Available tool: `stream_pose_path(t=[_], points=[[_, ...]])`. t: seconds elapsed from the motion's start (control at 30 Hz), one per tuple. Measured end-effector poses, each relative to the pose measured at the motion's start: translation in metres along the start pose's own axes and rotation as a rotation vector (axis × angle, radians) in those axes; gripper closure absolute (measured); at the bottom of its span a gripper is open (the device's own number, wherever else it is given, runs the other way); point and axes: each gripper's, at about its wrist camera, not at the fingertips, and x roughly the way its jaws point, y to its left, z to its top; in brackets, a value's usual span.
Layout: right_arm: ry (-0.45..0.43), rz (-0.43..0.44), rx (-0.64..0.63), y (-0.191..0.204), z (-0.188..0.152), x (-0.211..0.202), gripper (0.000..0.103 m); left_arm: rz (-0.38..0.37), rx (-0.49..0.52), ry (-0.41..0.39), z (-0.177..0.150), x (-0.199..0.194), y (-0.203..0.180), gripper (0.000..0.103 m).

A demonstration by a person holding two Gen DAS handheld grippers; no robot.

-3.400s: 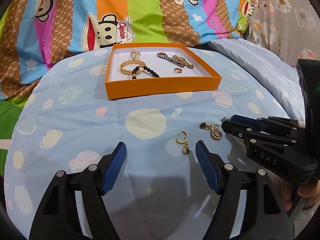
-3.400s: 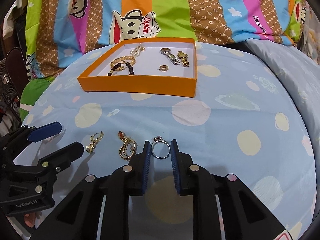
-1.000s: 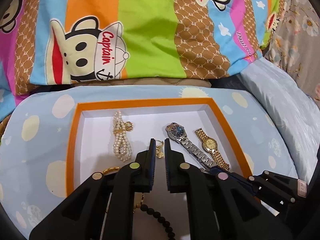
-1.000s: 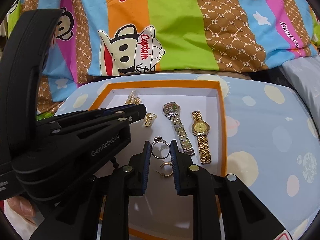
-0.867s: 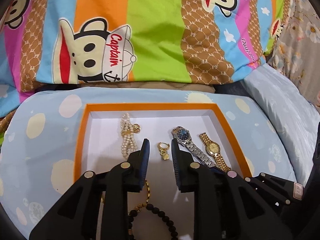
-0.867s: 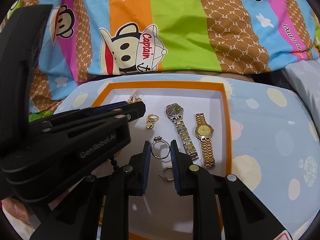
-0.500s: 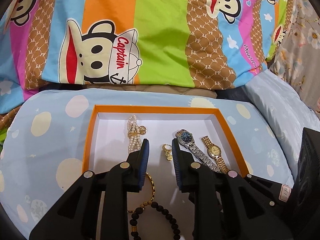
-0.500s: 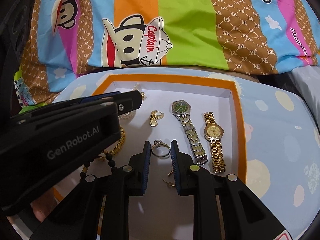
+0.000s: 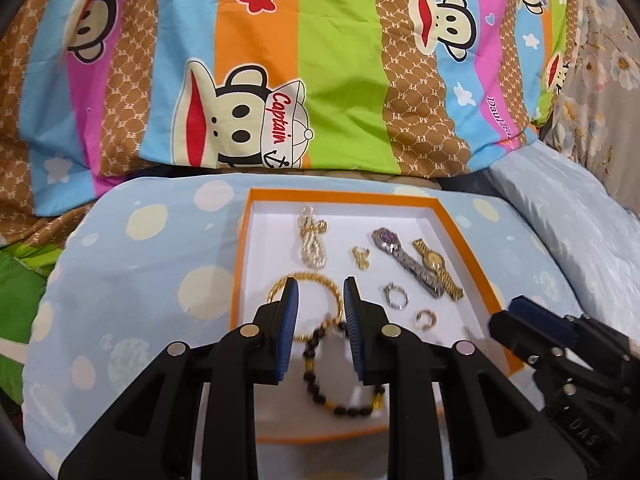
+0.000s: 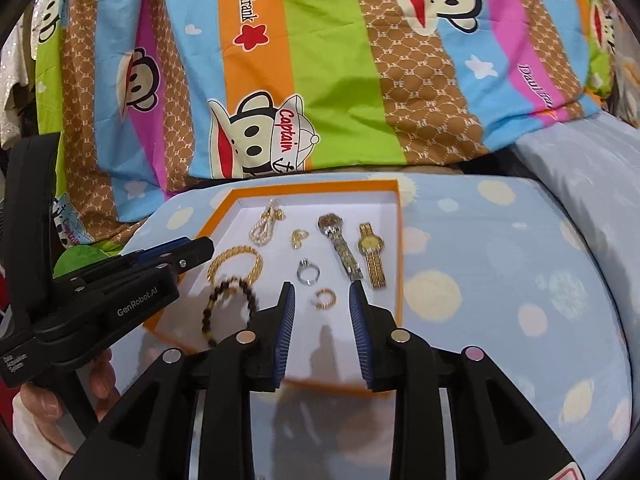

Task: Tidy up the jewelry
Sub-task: 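Open the left gripper releasing the earring while the right gripper releases the ring, then grasp the red-stone gold earring with the right gripper while the left gripper approaches a gold hoop earring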

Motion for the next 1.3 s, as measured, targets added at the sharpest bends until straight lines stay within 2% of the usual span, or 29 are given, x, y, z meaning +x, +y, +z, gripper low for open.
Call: stream_pose_path(t=[0.37,0.43,0.57,0.67,0.87,1.1,1.2,1.23,1.3], points=[[0.021,0.004,0.023,-0.003,-0.057,-0.040,0.074,0.042,0.039,0.020,-0.058,-0.035,-0.008,0.080],[0.035,0.006,0.001,0.000,-0.069,-0.045,0.074,0.064,0.053,0.011,-0.068,-0.044,-0.009,0.074],[0.073,0.045,-0.014,0.004,-0.090,-0.052,0.074,0.039,0.023,0.020,-0.083,-0.057,-0.003,0.072],[0.101,0.070,-0.047,0.014,-0.100,-0.052,0.074,0.050,0.024,0.019,-0.094,-0.066,-0.002,0.072],[0.120,0.073,-0.084,0.027,-0.105,-0.044,0.074,0.039,0.008,0.063,-0.111,-0.069,-0.001,0.071],[0.150,0.042,-0.106,0.036,-0.101,-0.029,0.074,0.046,0.021,0.070,-0.115,-0.065,-0.007,0.070],[0.157,0.039,-0.111,0.037,-0.100,-0.026,0.083,0.041,0.019,0.075,-0.116,-0.064,-0.008,0.070],[0.157,0.044,-0.108,0.037,-0.100,-0.026,0.089,0.039,0.020,0.076,-0.116,-0.063,-0.008,0.070],[0.150,0.052,-0.093,0.034,-0.100,-0.028,0.091,0.036,0.025,0.078,-0.116,-0.063,-0.008,0.070]])
